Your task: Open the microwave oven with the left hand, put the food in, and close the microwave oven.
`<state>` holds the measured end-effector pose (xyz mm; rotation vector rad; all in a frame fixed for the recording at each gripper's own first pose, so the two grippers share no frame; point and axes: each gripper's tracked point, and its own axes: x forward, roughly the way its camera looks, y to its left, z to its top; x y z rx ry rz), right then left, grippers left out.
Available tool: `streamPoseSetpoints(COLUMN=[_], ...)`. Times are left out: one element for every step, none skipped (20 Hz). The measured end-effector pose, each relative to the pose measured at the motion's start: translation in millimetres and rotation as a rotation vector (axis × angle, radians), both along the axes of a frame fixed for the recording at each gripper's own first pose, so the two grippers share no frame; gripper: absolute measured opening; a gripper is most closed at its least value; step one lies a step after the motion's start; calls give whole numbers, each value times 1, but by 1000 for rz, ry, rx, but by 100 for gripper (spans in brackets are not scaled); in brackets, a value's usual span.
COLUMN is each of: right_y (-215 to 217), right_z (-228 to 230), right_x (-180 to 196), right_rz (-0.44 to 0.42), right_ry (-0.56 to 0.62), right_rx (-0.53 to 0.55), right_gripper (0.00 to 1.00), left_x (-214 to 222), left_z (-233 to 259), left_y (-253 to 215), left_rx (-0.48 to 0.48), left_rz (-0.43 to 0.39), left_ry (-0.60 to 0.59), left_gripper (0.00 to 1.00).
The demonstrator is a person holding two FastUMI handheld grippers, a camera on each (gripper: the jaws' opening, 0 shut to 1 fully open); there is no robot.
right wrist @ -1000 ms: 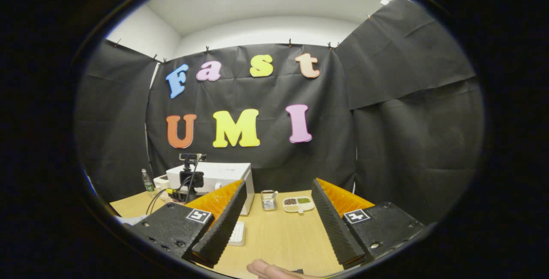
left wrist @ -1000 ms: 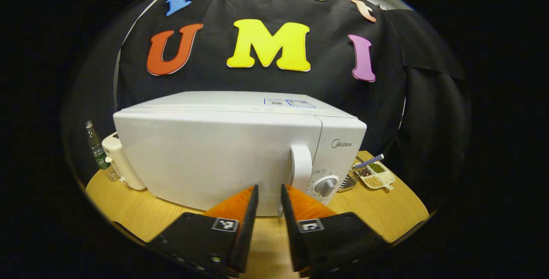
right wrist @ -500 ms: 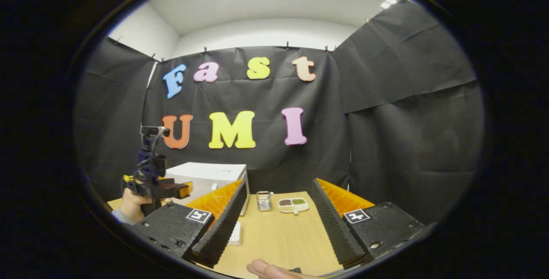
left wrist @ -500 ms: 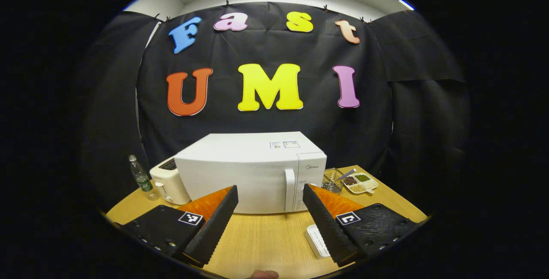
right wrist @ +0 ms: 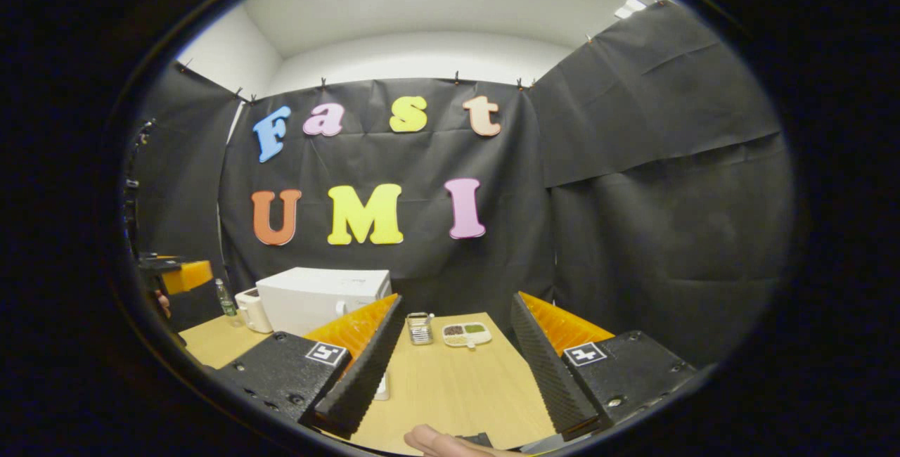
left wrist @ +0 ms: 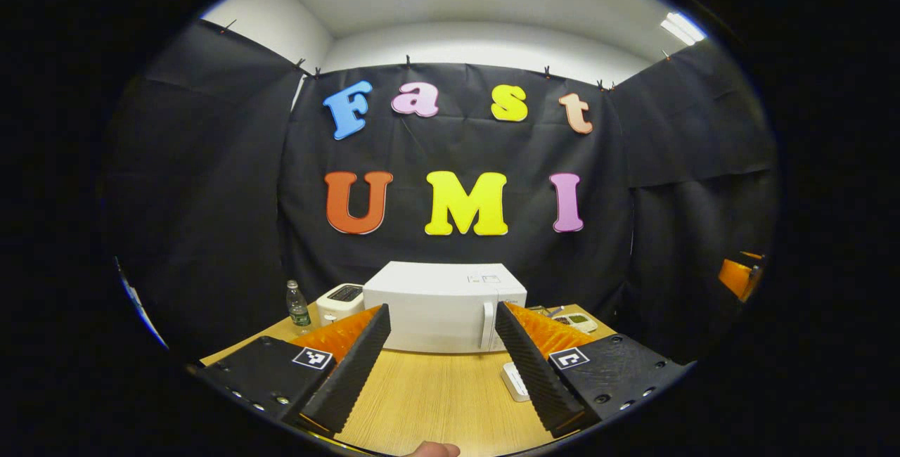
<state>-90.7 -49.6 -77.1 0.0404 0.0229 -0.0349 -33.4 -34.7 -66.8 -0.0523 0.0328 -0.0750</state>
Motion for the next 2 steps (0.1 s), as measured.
streamPoseSetpoints(right_y=[4,5], right_z=[0,0], right_x=[-5,-12], right_rz=[3,6], right_ry=[-1,-5], right_rx=[2,5], right_gripper=[92,92], left_x=[-13,-25], left_z=[1,0], left_y=[5,12], left_rx=[-5,0], left_rz=[6,18], left_ry=[-13,-17], left_gripper=[95,85])
